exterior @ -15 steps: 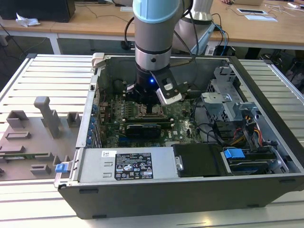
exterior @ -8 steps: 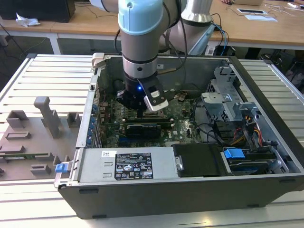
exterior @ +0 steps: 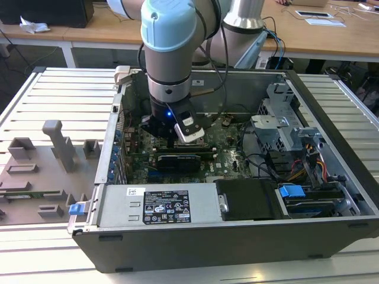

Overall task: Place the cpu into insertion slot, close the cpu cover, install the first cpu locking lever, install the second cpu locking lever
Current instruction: 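Install the second cpu locking lever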

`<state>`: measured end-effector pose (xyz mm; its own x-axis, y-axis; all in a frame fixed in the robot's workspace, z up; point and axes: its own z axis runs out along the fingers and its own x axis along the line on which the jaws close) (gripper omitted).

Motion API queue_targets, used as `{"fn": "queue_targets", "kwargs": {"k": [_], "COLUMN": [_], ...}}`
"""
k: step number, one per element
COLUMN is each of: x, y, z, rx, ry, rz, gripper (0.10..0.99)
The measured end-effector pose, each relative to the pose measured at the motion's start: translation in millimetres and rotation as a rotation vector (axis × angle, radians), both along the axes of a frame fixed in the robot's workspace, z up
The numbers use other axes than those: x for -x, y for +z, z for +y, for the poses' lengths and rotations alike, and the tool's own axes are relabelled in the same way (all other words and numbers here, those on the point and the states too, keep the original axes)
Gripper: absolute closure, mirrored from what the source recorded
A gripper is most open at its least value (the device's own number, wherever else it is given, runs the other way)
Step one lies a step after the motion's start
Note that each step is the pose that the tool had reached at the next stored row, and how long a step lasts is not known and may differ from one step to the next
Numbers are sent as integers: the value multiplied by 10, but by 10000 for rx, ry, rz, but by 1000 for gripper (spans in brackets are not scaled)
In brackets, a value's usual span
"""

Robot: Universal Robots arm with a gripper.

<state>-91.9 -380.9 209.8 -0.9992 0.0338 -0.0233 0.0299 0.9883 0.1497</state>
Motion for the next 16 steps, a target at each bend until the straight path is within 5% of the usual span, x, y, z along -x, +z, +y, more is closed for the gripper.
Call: {"fn": "queue_targets", "kwargs": {"k": [5,10,16], "x": [5,5,7], "y": [-67,-111,-114], "z": [22,106,75], "rx": [-66,-162,-196], "ry": [391,698,833], "rz": [4,1,-13], "gripper": [980,980,980]}}
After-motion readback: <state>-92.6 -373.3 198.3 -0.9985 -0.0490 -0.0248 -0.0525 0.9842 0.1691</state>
